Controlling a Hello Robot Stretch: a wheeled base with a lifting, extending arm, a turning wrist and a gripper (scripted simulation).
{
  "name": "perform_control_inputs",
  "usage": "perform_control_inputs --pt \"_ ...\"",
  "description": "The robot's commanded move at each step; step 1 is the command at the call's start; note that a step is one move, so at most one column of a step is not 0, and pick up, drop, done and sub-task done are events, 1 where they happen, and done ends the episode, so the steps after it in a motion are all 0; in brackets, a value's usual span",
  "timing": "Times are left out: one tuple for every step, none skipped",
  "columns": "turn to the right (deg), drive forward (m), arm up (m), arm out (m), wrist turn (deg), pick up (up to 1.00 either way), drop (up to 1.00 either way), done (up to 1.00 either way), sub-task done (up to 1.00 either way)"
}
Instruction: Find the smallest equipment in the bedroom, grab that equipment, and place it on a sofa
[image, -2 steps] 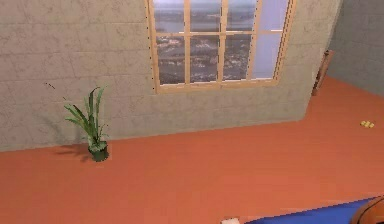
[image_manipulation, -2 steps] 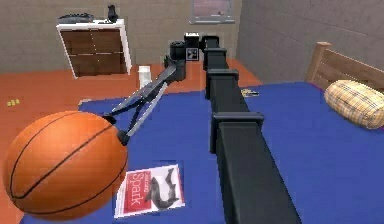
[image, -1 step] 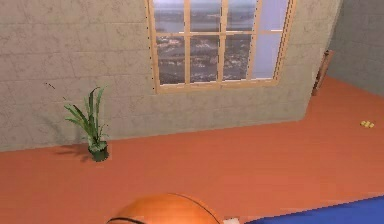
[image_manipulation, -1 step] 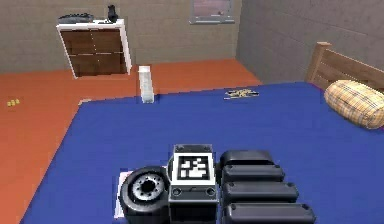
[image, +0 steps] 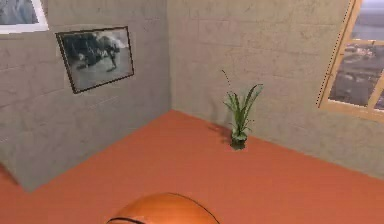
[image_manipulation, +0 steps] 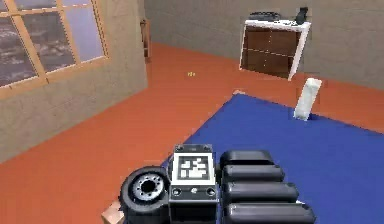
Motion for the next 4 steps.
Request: perform_control_inputs --pt "-45.0 0.0 0.0 0.0 0.0 0.0 0.0 0.0 0.0" --pt "-15.0 0.0 0.0 0.0 0.0 0.0 0.0 0.0 0.0" --pt "0.0 1.0 0.0 0.0 0.0 0.0 0.0 0.0 0.0" --pt "0.0 1.0 0.0 0.0 0.0 0.0 0.0 0.0 0.0"
